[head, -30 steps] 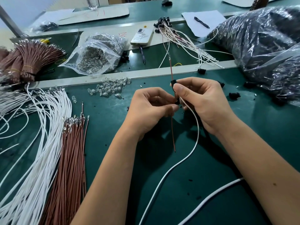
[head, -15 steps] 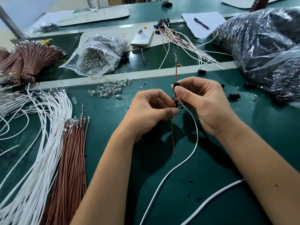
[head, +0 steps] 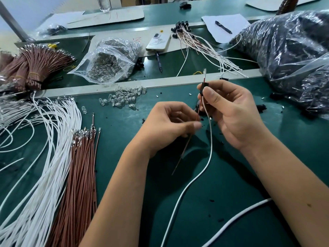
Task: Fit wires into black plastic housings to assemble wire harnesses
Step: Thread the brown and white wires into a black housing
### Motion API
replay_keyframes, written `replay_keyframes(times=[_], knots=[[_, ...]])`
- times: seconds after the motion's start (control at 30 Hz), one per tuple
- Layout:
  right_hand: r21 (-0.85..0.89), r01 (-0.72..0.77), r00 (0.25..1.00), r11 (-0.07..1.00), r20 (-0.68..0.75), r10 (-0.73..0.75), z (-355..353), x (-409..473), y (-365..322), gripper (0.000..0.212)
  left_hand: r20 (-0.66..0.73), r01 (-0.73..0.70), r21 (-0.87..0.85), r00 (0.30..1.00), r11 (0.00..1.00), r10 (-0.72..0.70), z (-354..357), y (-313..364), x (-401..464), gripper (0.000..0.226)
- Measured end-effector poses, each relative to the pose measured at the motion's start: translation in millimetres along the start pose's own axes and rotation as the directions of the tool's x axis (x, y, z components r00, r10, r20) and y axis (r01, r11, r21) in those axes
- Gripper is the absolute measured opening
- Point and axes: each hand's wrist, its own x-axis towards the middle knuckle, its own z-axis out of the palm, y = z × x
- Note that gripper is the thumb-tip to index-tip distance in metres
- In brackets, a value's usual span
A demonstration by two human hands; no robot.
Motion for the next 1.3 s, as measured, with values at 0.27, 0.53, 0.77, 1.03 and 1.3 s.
replay_keyframes(times=[0.27,0.53,0.77,1.03,1.3], knots=[[-0.021,0.033,0.998,0.999,0.051,-0.032,1.6,-1.6,2.8,0.019,-0.234,-0.125,-0.065,0.966,0.99,0.106,7.7,0.5,3.6,0.015],[-0.029,0.022,0.999,0.999,0.034,-0.021,0.9,-0.4,3.1,0.026,-0.169,-0.102,-0.091,0.982,0.991,0.086,8.6,-0.8,4.4,0.015],[-0.021,0.029,0.999,0.999,0.041,-0.028,0.5,-1.0,1.8,0.027,-0.153,-0.106,-0.109,0.984,0.988,0.089,7.4,-1.2,4.4,0.012],[-0.024,0.065,0.997,0.998,0.05,-0.064,3.0,-2.6,1.1,0.021,-0.158,-0.131,-0.071,0.98,0.989,0.119,7.2,-2.5,5.5,0.011],[-0.017,0.084,0.995,0.996,0.046,-0.083,3.5,-3.3,2.2,0.016,-0.16,-0.125,-0.074,0.981,0.989,0.112,8.3,-1.3,5.5,0.01]])
